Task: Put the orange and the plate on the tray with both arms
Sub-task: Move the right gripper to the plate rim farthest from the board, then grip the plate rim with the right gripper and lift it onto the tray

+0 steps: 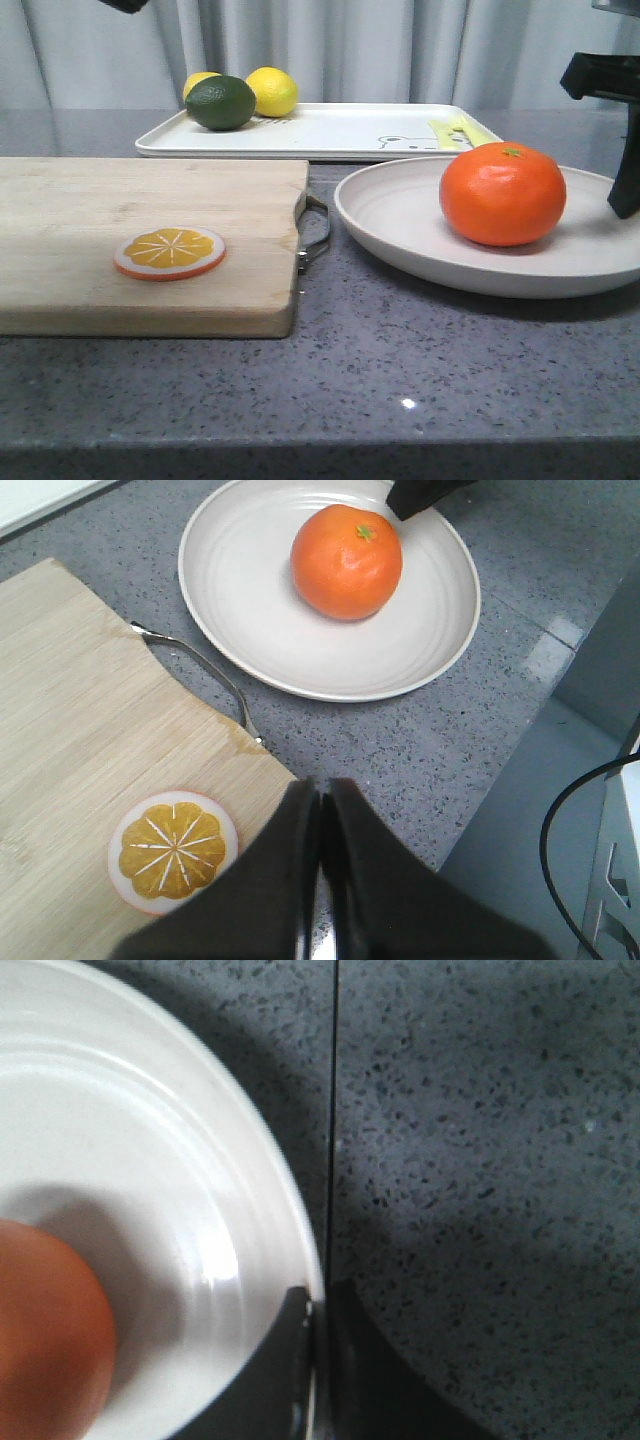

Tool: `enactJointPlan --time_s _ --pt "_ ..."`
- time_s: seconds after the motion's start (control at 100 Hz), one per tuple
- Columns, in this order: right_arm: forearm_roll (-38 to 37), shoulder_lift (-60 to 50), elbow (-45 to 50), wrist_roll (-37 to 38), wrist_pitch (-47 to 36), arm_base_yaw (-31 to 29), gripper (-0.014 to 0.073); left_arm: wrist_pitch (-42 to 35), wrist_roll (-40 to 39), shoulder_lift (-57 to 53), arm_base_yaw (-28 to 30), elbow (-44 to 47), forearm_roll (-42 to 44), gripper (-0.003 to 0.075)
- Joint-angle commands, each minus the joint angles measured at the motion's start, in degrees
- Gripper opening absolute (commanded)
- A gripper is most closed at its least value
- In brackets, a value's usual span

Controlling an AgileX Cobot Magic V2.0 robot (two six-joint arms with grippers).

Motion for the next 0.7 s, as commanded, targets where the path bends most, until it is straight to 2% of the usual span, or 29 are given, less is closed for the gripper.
enactJointPlan --time_s 0.0,0.14,0.28,0.49,0.69 --pt "-0.79 -1.56 -1.45 -0.9 -1.28 -0.12 -0.0067 -3.4 0.02 -1.16 -0.01 -1.46 -0.95 -0.002" --pt "0.42 -1.68 -2.7 -0.9 -1.31 -0.12 -0.0067 -3.4 0.02 -1.16 -0.01 -1.46 -0.95 -0.002" --pt "1.34 -1.68 -7.76 -0.9 0.76 -0.12 -0.0067 -3.4 0.02 -1.16 -0.01 -1.46 -1.04 -0.002" --pt "2.73 0.72 -18.95 -0.9 2.96 -0.12 -0.0067 -3.4 0.02 -1.16 -0.01 -1.46 -1.32 -0.002" --pt "4.16 10.43 -32.3 -0.9 5.81 -0.06 -0.0067 -2.85 0.02 -1.16 -0.01 -1.46 -1.42 -0.002"
